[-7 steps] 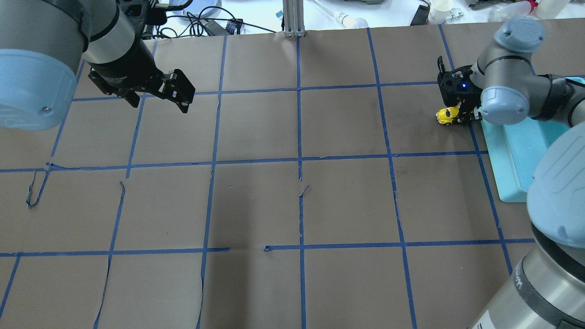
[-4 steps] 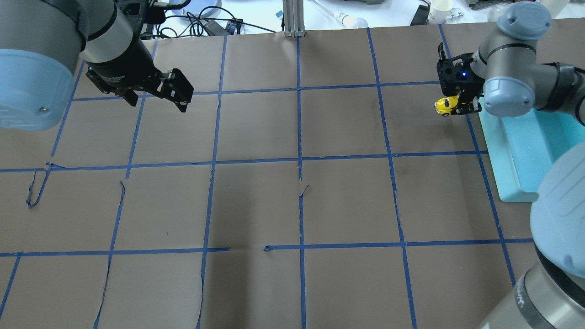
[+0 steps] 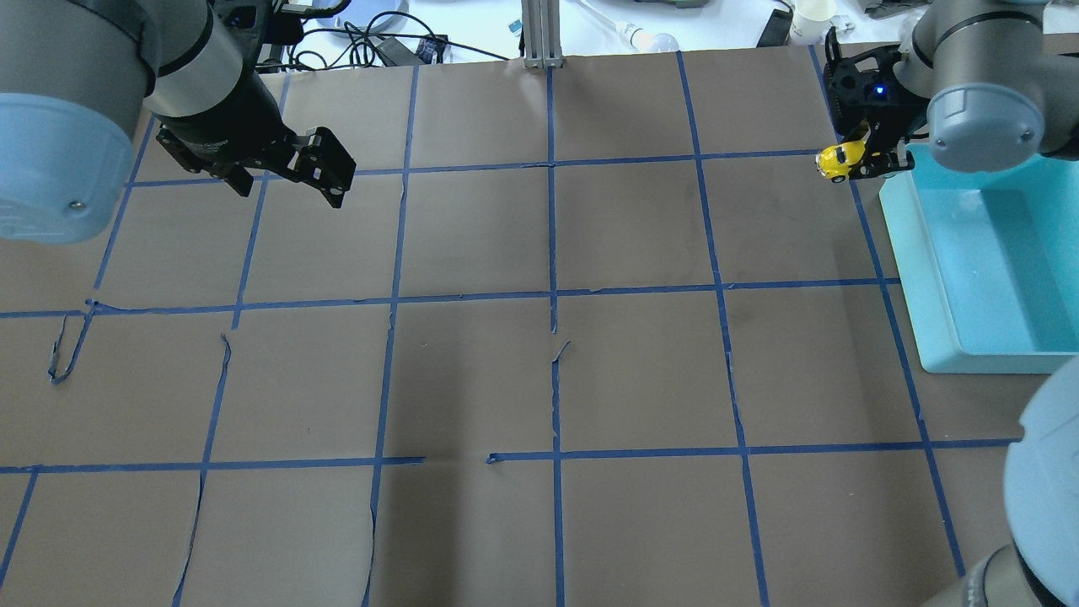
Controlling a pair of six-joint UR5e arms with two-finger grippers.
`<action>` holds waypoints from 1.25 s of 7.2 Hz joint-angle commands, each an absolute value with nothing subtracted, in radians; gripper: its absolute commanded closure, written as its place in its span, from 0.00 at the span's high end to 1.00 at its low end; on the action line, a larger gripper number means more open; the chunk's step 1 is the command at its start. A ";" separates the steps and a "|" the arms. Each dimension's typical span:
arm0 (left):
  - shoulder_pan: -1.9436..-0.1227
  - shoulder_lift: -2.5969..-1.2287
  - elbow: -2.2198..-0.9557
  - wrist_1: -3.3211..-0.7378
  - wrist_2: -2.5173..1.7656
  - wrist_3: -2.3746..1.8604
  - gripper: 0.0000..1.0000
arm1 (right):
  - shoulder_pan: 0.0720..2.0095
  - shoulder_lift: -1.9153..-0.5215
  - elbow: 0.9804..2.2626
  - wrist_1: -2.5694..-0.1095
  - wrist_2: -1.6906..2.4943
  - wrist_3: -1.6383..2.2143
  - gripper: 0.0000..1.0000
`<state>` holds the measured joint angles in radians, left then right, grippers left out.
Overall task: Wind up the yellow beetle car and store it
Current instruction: 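Lift the car with the right gripper and carry it over the bin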
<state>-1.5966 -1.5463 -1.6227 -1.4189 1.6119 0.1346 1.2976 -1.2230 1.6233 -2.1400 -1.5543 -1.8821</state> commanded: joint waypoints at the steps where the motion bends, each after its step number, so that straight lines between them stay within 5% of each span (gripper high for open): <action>1: -1.597 -1.546 -1.620 -1.419 1.612 0.135 1.00 | 1.206 -1.250 1.621 -2.089 -1.575 -1.893 0.00; 9: -1.597 -1.545 -1.620 -1.419 1.611 0.130 1.00 | 0.920 -1.209 1.782 -2.175 -1.566 -2.123 0.01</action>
